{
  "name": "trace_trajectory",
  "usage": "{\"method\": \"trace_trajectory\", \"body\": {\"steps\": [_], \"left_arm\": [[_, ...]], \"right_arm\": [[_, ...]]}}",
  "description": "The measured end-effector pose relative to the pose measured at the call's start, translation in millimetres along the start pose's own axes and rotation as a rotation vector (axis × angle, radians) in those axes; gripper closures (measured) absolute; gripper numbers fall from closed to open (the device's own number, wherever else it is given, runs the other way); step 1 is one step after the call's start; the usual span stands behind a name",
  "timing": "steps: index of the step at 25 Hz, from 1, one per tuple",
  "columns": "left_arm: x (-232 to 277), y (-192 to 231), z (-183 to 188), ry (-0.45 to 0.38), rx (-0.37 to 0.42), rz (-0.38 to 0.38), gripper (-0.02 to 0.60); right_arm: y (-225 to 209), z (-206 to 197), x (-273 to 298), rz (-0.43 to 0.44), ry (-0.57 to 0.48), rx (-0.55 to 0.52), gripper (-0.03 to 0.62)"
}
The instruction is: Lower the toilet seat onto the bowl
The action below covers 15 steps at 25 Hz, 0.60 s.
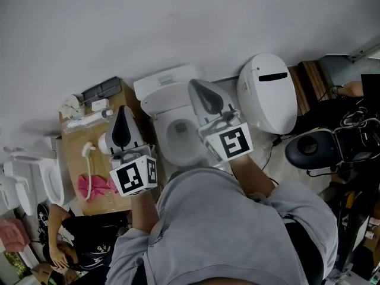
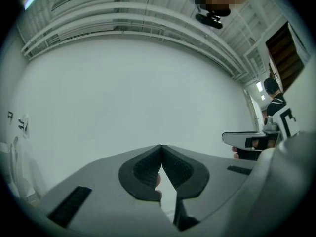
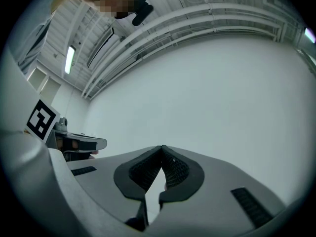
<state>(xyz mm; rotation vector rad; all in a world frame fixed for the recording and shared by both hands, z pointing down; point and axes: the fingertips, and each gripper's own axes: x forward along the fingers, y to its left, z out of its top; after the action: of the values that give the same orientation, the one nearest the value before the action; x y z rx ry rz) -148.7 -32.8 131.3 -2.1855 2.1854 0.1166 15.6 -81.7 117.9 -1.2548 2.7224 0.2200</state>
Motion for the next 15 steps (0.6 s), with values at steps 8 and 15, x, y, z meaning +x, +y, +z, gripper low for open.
{"method": "trace_trajectory", "body": {"steps": [8,15], "left_arm": [[-4.6,5.6,2.3,-0.008,0.006,0.002,0.580],[-9.4,4.6,6.1,-0.015,0.000,0.004,0.580]], "right_arm": [[9.9,-2.9,-1.9,0.002,0.005,-0.017,0.595],[12.6,-1.0,-7.1,0.003,0.010,-0.017,0.595]]}}
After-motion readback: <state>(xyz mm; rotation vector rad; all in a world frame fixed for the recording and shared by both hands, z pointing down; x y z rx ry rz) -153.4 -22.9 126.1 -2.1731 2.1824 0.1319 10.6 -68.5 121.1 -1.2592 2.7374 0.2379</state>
